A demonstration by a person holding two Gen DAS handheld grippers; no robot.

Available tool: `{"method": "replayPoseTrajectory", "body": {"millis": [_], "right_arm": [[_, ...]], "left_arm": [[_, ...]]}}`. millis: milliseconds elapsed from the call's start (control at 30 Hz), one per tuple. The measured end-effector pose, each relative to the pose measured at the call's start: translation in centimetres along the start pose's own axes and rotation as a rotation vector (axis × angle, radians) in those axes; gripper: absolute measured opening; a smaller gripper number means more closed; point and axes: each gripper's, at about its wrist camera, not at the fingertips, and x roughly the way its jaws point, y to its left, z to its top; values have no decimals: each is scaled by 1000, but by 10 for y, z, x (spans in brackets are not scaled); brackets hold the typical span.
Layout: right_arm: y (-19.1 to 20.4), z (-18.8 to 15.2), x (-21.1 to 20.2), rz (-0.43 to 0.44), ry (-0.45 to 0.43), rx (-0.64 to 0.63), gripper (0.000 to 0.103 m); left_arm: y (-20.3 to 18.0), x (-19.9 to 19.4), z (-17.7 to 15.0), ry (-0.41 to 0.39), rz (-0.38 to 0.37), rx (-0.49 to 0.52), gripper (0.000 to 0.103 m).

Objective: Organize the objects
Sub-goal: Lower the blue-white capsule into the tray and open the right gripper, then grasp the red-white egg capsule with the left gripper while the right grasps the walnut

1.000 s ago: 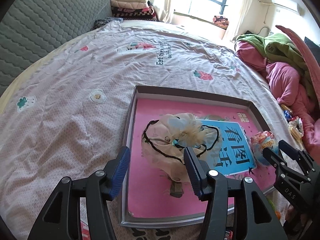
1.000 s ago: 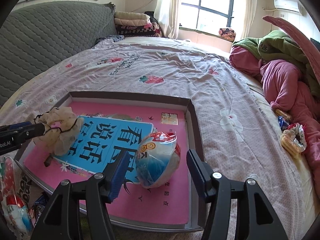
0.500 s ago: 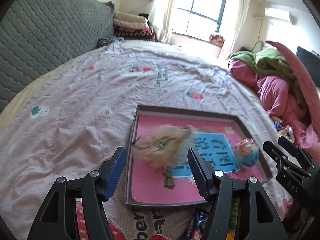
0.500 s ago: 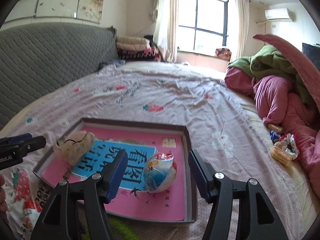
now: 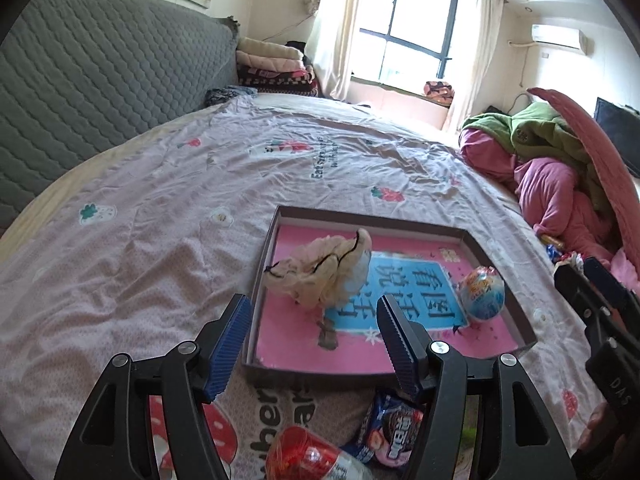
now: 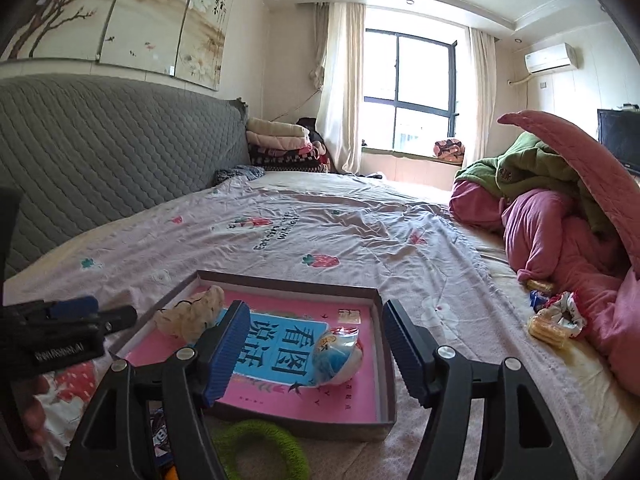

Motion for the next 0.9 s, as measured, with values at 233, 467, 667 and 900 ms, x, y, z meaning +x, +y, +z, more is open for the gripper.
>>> {"method": "replayPoseTrajectory", "body": {"millis": [233,467,667,900], "right_arm": [[-2,-15,-9,13,13,28,71],[-3,-31,-25,14,22,63,75],[-3,-47,-40,13,49,83,75],[8,-61,-55,4,68,38,75]], "left_arm": [[1,-10,-15,9,8,-4,67],[4,-27,-33,-2,31,-3,67],[2,-39,-50,0,59,30,68],[7,-50,-62,24,84,32,68]]}}
